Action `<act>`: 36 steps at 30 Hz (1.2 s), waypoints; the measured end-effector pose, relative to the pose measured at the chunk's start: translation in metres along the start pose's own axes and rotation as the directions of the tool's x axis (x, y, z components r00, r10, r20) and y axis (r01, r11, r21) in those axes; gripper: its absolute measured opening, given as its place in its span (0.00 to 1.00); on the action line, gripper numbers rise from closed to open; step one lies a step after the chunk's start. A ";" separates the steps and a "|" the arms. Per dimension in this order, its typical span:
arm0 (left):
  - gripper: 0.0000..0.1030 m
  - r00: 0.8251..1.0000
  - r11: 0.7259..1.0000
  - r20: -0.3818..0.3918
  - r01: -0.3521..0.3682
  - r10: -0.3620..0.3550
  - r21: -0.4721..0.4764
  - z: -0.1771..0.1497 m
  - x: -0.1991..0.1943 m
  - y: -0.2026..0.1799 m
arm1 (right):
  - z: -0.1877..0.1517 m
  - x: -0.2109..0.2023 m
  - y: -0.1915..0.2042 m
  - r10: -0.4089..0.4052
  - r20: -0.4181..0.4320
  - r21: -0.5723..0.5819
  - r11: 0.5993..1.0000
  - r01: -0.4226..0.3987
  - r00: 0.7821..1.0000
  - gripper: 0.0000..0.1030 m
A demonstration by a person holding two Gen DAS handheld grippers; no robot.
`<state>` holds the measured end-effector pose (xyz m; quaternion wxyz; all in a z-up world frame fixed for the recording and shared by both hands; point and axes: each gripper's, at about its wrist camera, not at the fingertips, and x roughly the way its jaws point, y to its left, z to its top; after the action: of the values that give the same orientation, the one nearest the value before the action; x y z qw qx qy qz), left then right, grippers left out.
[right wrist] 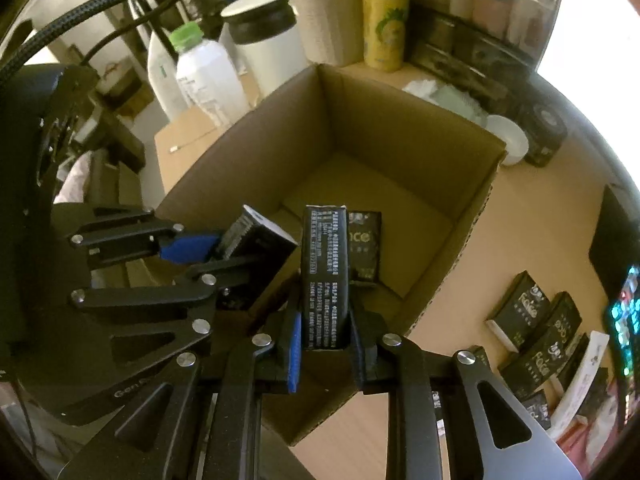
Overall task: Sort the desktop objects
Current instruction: 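Carry both tissue packs into the cardboard box and open both grippers, then move both open grippers back toward the remaining tissue packs on the desk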
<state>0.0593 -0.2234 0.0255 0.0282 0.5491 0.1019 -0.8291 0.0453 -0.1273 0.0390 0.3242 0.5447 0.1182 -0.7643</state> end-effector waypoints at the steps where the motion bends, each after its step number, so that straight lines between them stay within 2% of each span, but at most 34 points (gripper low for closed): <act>1: 0.20 1.000 1.000 0.002 -0.001 0.001 -0.003 0.000 0.000 0.001 | 0.000 -0.002 -0.001 0.003 0.002 0.003 1.000 -0.003 1.000 0.22; 6: 0.25 1.000 1.000 0.009 -0.001 0.001 0.008 -0.002 -0.005 -0.001 | 0.000 -0.004 0.000 0.020 0.007 0.011 1.000 -0.020 1.000 0.29; 8: 0.36 1.000 1.000 0.024 -0.004 0.003 0.005 -0.003 -0.009 -0.002 | 0.000 -0.010 -0.002 0.026 0.018 0.020 0.999 -0.026 0.999 0.30; 10: 0.43 0.999 1.000 0.037 -0.004 0.004 0.008 -0.002 -0.013 -0.005 | -0.002 -0.019 -0.003 0.032 0.038 0.027 0.999 -0.033 0.999 0.34; 16: 0.43 0.997 0.998 0.075 0.009 -0.013 0.059 0.002 -0.031 -0.031 | -0.018 -0.047 -0.017 0.056 0.089 0.063 0.996 -0.061 0.994 0.35; 19: 0.43 0.996 0.995 0.088 0.020 -0.029 0.096 0.006 -0.037 -0.049 | -0.030 -0.064 -0.025 0.003 0.112 0.089 0.996 -0.013 0.994 0.35; 23: 0.43 0.993 0.983 0.096 0.050 -0.068 0.174 0.008 -0.045 -0.090 | -0.058 -0.086 -0.054 -0.022 0.135 0.140 0.990 0.003 0.991 0.35; 26: 0.43 0.992 0.965 0.074 0.084 -0.105 0.248 0.007 -0.039 -0.126 | -0.083 -0.094 -0.085 -0.081 0.127 0.205 0.977 0.054 0.989 0.35; 29: 0.44 0.990 0.943 0.004 0.135 -0.143 0.306 0.002 -0.013 -0.163 | -0.109 -0.091 -0.118 -0.122 0.098 0.288 0.953 0.089 0.988 0.36; 32: 0.44 0.989 0.937 -0.057 0.146 -0.135 0.316 -0.001 0.017 -0.183 | -0.135 -0.078 -0.148 -0.141 0.044 0.357 0.927 0.116 0.989 0.36; 36: 0.44 0.988 0.947 -0.120 0.125 -0.093 0.295 -0.003 0.060 -0.193 | -0.169 -0.065 -0.177 -0.143 0.005 0.440 0.889 0.126 0.990 0.36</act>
<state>0.0075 -0.0299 -0.0040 -0.1072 0.5832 0.0054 -0.8052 0.0747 0.1214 0.0034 0.1418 0.5800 -0.0254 -0.8018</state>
